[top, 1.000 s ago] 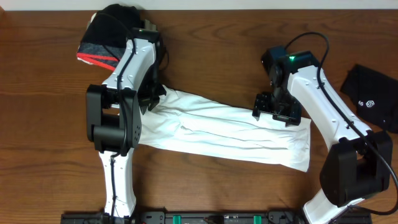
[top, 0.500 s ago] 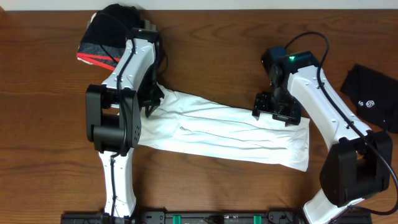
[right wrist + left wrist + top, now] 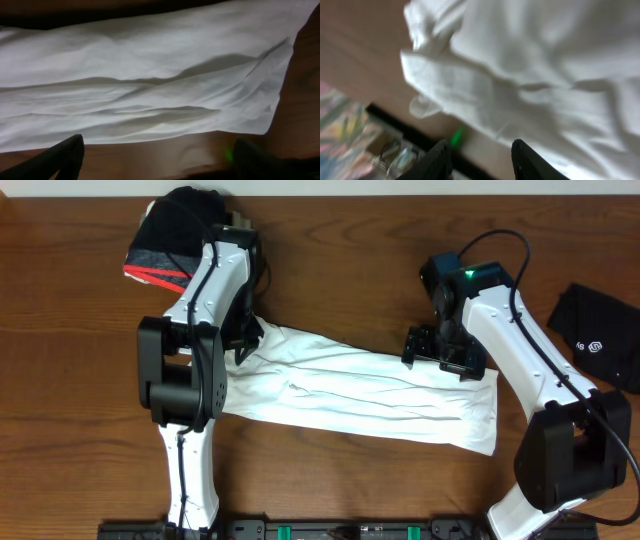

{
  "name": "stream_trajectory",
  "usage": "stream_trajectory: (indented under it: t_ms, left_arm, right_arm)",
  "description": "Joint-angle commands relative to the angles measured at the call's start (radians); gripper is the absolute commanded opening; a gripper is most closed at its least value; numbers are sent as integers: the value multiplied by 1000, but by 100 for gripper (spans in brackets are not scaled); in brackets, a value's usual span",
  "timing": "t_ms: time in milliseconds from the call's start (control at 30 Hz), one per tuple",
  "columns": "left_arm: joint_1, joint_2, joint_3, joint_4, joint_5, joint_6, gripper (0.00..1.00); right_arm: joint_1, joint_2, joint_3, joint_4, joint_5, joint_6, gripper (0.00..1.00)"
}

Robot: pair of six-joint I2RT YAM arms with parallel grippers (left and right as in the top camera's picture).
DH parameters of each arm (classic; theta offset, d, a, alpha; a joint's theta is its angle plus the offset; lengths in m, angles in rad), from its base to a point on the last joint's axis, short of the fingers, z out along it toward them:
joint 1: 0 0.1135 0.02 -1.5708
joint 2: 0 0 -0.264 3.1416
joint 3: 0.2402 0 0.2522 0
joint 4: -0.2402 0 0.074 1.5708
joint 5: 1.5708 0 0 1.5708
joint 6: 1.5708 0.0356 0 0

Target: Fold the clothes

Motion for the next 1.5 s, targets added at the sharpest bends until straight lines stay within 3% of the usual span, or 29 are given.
stream_trajectory:
  t_ms: [0,67,133,200,333,367,400,500,667,833,1133,1467]
  left_arm:
    - [-40,-93,-5,36,-19,50,43]
    - [-71,-132,-5,71,-18,90,44]
    - [-106,-158,-5,93,-18,126,44]
    - [-136,-168,-5,100,-18,129,44]
    - [-163,-168,-10,146,5,117,43]
    - [-163,-168,-11,156,35,118,42]
    - [-159,-168,-11,161,86,119,41]
    - [-154,-168,-27,165,235,135,30]
    - [-184,-168,-108,214,510,243,23]
    - [-250,-168,-225,313,510,245,21]
    - [-284,-168,-380,496,524,245,21]
    - [-222,-168,-398,499,463,264,22]
  right_arm:
    - [9,-16,-4,16,-4,30,93]
    - [9,-16,-4,26,-8,45,92]
    - [9,-16,-4,42,-47,47,83]
    - [9,-16,-4,70,-116,42,67]
    - [18,-16,-4,164,-245,21,13]
    - [22,-16,-4,183,-264,21,4]
    - [27,-16,-4,202,-282,21,1]
    - [53,-10,-4,231,-327,32,2]
    - [117,0,-27,239,-328,81,2]
    - [169,0,-126,306,-326,153,2]
    - [161,0,-357,620,-454,179,1]
    - [75,0,-456,595,-385,144,2]
